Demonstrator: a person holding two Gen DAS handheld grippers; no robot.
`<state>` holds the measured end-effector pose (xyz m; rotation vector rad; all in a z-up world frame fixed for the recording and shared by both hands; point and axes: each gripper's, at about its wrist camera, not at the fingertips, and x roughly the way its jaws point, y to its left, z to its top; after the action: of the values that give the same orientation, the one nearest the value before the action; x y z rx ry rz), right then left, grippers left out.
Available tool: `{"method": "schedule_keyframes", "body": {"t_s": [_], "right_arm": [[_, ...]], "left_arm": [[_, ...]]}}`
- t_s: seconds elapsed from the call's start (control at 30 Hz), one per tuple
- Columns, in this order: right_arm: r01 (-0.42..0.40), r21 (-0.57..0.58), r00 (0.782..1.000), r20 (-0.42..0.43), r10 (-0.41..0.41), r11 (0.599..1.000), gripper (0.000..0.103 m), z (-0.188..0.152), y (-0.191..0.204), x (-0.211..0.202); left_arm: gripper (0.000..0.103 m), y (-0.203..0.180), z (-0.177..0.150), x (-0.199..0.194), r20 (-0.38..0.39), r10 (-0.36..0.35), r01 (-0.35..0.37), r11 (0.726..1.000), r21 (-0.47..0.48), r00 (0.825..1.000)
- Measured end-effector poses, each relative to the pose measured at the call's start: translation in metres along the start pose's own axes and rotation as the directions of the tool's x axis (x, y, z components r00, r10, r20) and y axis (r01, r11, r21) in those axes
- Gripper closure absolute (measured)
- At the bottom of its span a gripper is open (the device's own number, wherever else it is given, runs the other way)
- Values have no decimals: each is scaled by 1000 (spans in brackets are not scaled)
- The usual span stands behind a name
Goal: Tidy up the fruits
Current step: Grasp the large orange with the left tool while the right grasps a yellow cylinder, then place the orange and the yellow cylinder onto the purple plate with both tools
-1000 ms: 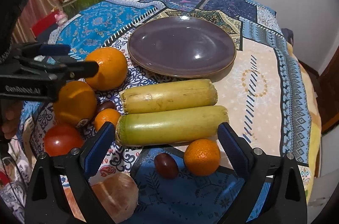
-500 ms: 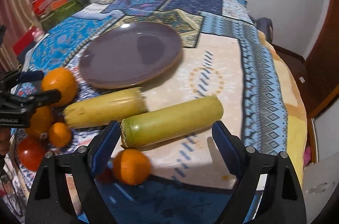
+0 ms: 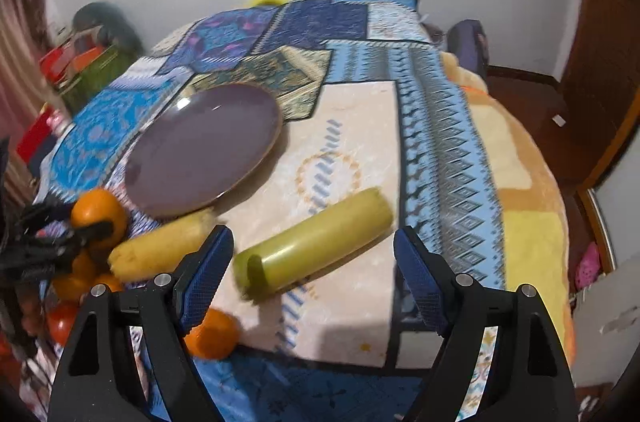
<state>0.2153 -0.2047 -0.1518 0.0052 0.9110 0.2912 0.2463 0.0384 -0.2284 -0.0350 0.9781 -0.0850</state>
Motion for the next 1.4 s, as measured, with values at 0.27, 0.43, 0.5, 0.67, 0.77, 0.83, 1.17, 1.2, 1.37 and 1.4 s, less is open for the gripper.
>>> {"method": "schedule_keyframes", "body": {"t_s": [0.27, 0.43, 0.5, 0.67, 0.77, 0.83, 1.17, 1.2, 1.37, 1.4], "right_arm": [[25, 96, 996, -86, -17, 995, 24, 1, -13, 41], [20, 135, 993, -114, -4, 991, 32, 1, -12, 63], [19, 119, 994, -110, -6, 993, 40, 3, -9, 63], [-64, 104, 989, -125, 77, 993, 62, 2, -7, 56], [-65, 84, 989, -125, 76, 994, 69, -2, -7, 48], [-72, 90, 990, -118, 82, 993, 69, -3, -11, 41], [-72, 25, 997, -16, 72, 997, 70, 16, -1, 7], [-73, 17, 997, -7, 73, 997, 70, 18, 1, 5], [-86, -11, 996, 35, 86, 996, 70, 29, 11, -1], [-91, -13, 995, 40, 92, 996, 70, 31, 13, -1]], "left_arm": [[34, 19, -2, -24, 46, 13, -11, 999, -43, 999], [34, 21, -5, -38, 66, 34, -32, 999, -31, 997], [34, 20, -6, -42, 72, 35, -33, 999, -28, 997], [34, 17, -4, -50, 88, 33, -30, 999, -28, 996], [34, 14, -3, -55, 99, 31, -29, 999, -26, 995], [34, 12, -2, -58, 105, 34, -32, 999, -24, 994], [34, 15, 16, -61, 123, 35, -28, 998, -54, 992], [34, 14, 20, -61, 129, 35, -29, 998, -51, 991], [34, 10, 33, -61, 153, 36, -31, 999, -35, 988], [34, 9, 37, -61, 159, 37, -32, 999, -32, 987]]}}
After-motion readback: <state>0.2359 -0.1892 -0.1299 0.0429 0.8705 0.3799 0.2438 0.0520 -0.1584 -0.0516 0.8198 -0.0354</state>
